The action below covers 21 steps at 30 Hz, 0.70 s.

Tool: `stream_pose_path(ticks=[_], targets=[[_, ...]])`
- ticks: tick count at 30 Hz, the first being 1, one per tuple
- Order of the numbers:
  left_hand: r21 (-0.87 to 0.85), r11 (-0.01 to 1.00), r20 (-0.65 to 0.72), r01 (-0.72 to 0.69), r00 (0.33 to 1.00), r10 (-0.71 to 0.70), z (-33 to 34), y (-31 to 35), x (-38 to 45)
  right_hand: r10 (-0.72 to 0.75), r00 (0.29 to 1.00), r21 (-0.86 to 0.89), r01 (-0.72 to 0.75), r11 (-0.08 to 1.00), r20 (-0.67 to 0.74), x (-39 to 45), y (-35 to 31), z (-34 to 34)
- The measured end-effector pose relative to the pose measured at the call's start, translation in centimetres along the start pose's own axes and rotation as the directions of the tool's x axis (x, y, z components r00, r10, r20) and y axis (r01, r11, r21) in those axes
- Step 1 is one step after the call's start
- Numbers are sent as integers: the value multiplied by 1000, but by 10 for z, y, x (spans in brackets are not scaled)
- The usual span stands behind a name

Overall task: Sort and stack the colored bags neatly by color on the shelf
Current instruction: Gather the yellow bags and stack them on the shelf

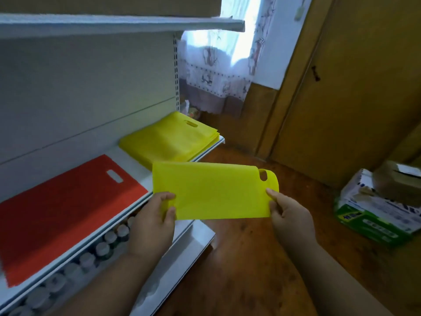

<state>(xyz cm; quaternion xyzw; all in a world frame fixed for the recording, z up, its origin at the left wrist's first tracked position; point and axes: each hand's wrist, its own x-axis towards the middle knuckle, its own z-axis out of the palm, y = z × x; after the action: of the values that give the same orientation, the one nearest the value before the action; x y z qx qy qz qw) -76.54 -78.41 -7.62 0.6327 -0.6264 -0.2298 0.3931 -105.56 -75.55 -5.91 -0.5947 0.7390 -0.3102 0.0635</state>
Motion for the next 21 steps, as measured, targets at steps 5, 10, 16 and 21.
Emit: stream_pose_path(ticks=[5, 10, 16, 21], targets=[[79, 997, -147, 20, 989, -8, 9, 17, 65, -182, 983, 57, 181, 982, 10, 108, -8, 24], [62, 998, -336, 22, 942, 0, -1, 10, 118, -321, 945, 178, 327, 928, -61, 190, -41, 61], [338, 907, -244, 250, 954, -172, 10, -6, 182, -368, 924, 194, 344, 918, 102, 272, -69, 107], [434, 816, -179, 382, 924, -337, 26, -20, 204, -318, 889, 107, 300, 948, 330, 313, -70, 141]])
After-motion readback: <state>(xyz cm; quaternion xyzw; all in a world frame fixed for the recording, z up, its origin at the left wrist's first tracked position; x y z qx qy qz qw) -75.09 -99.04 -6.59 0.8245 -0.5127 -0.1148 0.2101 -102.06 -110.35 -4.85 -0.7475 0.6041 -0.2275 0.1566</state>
